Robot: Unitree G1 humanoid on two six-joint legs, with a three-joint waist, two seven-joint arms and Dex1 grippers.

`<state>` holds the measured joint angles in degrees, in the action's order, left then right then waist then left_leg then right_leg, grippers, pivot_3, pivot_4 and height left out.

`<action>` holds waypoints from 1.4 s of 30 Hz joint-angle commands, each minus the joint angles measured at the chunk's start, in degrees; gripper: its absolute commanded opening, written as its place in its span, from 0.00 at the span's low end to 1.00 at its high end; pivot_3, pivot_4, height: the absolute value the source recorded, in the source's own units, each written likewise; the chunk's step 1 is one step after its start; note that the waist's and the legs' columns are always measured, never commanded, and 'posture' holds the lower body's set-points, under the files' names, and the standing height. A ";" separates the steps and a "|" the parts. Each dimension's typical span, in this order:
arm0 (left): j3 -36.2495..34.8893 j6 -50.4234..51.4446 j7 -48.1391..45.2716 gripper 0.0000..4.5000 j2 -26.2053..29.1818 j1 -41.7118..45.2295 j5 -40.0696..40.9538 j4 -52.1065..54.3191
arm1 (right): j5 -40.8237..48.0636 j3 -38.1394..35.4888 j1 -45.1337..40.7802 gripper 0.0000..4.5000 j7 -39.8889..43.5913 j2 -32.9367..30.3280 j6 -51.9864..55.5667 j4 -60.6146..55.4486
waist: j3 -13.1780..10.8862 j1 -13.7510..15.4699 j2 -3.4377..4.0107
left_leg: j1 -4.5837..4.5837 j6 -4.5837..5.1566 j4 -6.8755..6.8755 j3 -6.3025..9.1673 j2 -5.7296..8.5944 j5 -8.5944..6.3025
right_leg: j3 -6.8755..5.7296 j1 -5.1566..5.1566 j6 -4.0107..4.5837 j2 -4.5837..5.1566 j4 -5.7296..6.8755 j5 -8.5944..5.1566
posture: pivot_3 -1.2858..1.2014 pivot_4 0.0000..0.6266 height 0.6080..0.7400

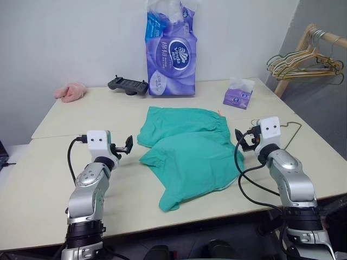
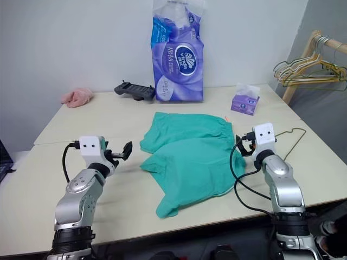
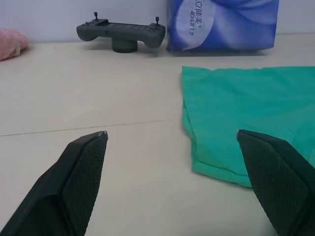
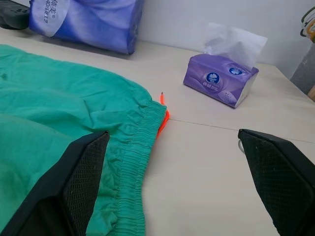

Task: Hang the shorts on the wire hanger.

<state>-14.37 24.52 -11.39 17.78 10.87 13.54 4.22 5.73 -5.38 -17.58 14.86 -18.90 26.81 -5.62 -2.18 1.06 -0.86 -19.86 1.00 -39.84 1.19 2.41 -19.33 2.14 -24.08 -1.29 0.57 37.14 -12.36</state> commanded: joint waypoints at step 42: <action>34.76 -16.97 -58.94 1.00 20.41 5.38 -6.76 -8.36 | -17.87 25.04 -18.47 0.99 49.47 -20.19 -60.30 44.86 | -1.56 -0.10 0.06 | 0.97 0.26 0.06 -0.40 -0.32 -0.14 | 0.09 0.85 0.45 -0.13 -0.05 -0.43 | 0.53 0.05 1.00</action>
<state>19.91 10.08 -71.33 39.28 14.94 8.21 -2.45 -9.78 18.75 -34.53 66.05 -39.46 -31.57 36.86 -3.74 0.96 -0.80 -18.87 1.26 -39.81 0.77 2.09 -19.47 2.24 -23.21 -0.79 0.44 37.11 -12.79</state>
